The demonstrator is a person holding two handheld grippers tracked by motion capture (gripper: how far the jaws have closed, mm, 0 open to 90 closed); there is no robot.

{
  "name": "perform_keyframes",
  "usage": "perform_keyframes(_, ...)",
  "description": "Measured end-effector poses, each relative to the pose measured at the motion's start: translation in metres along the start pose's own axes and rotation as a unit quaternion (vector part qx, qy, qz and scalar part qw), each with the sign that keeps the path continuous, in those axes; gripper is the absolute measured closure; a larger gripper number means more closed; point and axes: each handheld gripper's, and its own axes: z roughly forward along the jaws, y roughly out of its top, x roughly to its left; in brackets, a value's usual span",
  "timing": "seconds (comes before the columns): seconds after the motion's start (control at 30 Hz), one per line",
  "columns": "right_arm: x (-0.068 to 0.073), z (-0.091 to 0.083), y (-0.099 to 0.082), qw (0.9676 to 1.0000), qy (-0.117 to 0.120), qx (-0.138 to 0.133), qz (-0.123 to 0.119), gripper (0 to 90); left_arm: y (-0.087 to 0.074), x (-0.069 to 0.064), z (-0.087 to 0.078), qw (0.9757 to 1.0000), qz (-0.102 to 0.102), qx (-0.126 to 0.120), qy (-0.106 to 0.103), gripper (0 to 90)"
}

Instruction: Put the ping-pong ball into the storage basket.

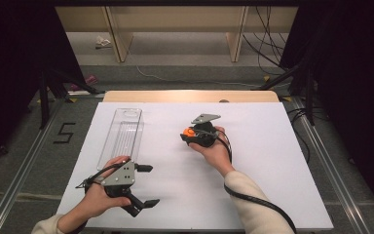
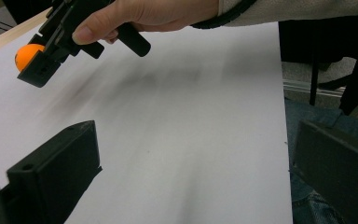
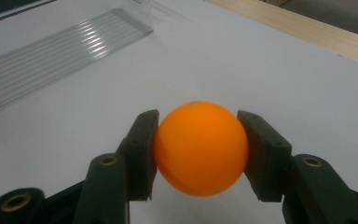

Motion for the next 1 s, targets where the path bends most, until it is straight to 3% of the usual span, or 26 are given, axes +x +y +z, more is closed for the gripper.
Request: perform_keyframes(1.0,0.007,-0.008,0.01,0.9998,0.006,-0.019,-0.004,51.5,0.0,0.0,0.0,1.0,0.001,0.0,0.0,0.7)
